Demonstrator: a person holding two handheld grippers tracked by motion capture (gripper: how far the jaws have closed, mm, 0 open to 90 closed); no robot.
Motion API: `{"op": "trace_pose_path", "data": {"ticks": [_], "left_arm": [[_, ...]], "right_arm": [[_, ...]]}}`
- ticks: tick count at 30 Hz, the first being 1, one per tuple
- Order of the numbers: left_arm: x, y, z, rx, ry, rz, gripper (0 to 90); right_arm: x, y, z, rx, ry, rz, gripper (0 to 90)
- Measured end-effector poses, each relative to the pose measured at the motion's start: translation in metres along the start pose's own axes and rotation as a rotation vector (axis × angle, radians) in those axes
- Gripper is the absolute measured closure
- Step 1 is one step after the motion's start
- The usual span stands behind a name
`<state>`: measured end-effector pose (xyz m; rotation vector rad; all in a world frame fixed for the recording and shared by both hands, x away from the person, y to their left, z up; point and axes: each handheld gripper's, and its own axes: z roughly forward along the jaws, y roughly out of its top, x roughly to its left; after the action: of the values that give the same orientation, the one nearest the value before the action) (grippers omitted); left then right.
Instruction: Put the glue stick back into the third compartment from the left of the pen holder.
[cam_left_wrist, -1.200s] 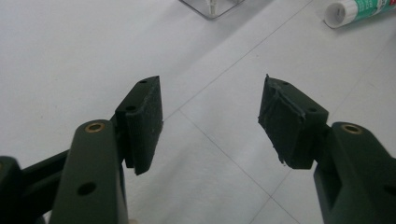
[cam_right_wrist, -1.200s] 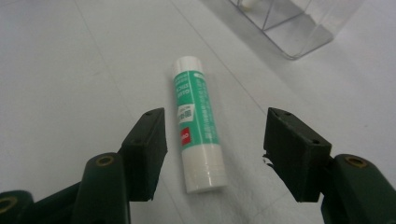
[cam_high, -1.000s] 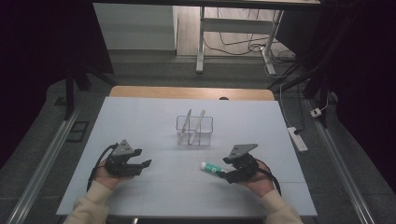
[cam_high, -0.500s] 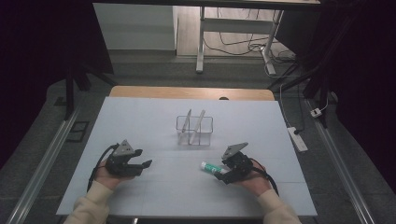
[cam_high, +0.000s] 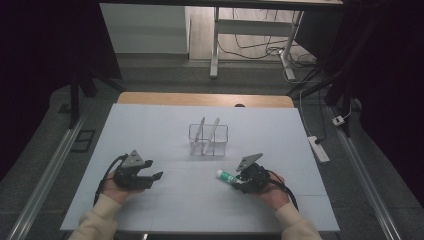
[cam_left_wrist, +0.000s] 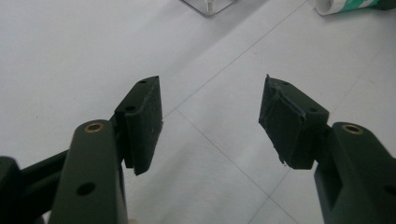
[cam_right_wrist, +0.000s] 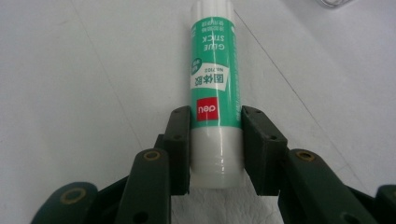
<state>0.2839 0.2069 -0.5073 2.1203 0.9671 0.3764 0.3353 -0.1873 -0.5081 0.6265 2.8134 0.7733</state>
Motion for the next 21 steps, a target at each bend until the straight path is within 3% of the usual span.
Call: {"op": "trace_pose_path", "data": {"ticks": [5, 14, 21], "left_arm": [[-0.005, 0.003, 0.0, -0.005, -0.009, 0.02, 39.3], [-0.02, 0.012, 0.005, -0.007, -0.012, 0.093, 39.3], [-0.028, 0.02, 0.01, -0.003, -0.024, 0.126, 39.3]], "right_arm": [[0.001, 0.002, -0.002, -0.017, -0.009, -0.014, 64.6], [0.007, 0.007, -0.006, -0.053, 0.025, -0.013, 64.7], [0.011, 0.011, -0.007, -0.068, 0.044, -0.024, 64.6]]}}
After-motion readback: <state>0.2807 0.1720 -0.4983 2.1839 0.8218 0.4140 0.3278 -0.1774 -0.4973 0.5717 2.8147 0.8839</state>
